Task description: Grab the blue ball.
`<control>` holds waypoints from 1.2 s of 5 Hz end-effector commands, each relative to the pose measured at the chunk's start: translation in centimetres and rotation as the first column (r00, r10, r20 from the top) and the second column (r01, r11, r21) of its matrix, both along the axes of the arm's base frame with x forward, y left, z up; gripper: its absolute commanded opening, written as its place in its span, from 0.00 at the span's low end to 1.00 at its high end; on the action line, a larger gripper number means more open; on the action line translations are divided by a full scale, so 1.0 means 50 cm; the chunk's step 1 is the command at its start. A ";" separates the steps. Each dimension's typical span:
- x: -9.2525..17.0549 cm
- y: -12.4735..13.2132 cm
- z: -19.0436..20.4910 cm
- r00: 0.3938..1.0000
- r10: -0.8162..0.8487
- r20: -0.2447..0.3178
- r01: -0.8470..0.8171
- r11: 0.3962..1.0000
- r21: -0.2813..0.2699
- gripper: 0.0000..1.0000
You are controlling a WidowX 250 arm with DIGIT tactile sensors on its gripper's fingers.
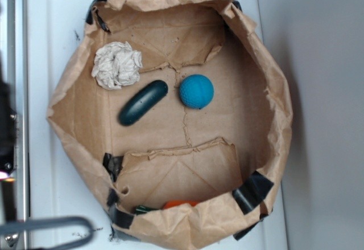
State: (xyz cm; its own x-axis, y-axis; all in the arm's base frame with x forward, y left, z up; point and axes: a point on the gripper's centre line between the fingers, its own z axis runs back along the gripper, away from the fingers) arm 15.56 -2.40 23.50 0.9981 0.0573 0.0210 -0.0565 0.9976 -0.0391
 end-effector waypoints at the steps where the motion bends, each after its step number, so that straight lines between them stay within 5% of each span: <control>1: 0.124 0.024 0.002 0.976 -0.120 0.179 0.127 0.991 -0.029 1.00; 3: 0.261 0.033 -0.105 0.954 -0.219 0.204 0.211 0.976 0.059 1.00; 4: 0.276 0.066 -0.124 0.962 -0.206 0.182 0.199 0.978 0.057 1.00; 6: 0.222 0.145 -0.126 0.979 -0.167 0.114 0.161 0.985 0.060 1.00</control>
